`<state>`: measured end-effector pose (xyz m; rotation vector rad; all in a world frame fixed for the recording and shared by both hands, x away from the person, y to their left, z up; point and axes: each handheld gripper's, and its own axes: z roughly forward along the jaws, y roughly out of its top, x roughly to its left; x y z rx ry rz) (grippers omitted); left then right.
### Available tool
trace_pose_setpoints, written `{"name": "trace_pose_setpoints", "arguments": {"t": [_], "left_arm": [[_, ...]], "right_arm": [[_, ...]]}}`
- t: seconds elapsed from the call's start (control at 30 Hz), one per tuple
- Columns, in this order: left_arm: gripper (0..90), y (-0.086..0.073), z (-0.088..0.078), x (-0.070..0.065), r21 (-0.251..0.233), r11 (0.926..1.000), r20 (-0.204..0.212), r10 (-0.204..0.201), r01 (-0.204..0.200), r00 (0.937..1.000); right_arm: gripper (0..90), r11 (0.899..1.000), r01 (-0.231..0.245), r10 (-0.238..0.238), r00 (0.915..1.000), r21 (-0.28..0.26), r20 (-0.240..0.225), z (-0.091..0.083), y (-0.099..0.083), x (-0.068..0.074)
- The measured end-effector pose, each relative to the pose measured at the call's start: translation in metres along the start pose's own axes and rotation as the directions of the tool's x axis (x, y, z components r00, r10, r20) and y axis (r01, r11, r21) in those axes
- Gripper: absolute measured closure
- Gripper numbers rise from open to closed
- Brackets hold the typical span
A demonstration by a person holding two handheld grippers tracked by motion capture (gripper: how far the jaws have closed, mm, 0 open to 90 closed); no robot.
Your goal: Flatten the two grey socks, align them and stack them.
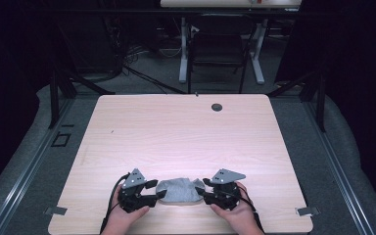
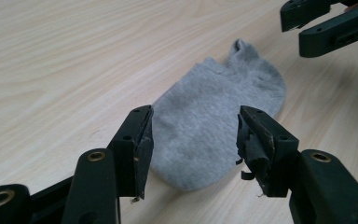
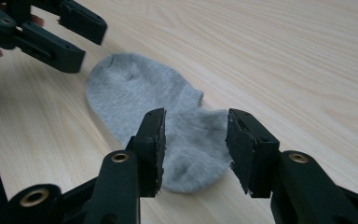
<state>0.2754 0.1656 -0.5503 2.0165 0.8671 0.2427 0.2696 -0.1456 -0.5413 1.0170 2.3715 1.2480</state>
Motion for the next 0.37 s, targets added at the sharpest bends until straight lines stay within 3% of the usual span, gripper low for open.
{"name": "trace_pose_setpoints", "arguments": {"t": [0.2,0.37], "left_arm": [[46.2,-0.007,-0.011,0.015,-0.017,0.9987,-0.038,-0.049,0.049,0.9981],[46.1,-0.011,-0.011,0.024,-0.013,0.9983,-0.103,-0.057,0.056,0.993]], "right_arm": [[57.2,0.999,-0.043,0.043,0.9977,0.006,0.052,-0.004,-0.009,-0.018],[56.6,0.997,-0.082,0.081,0.9937,0.012,0.078,-0.001,-0.014,-0.029]]}}
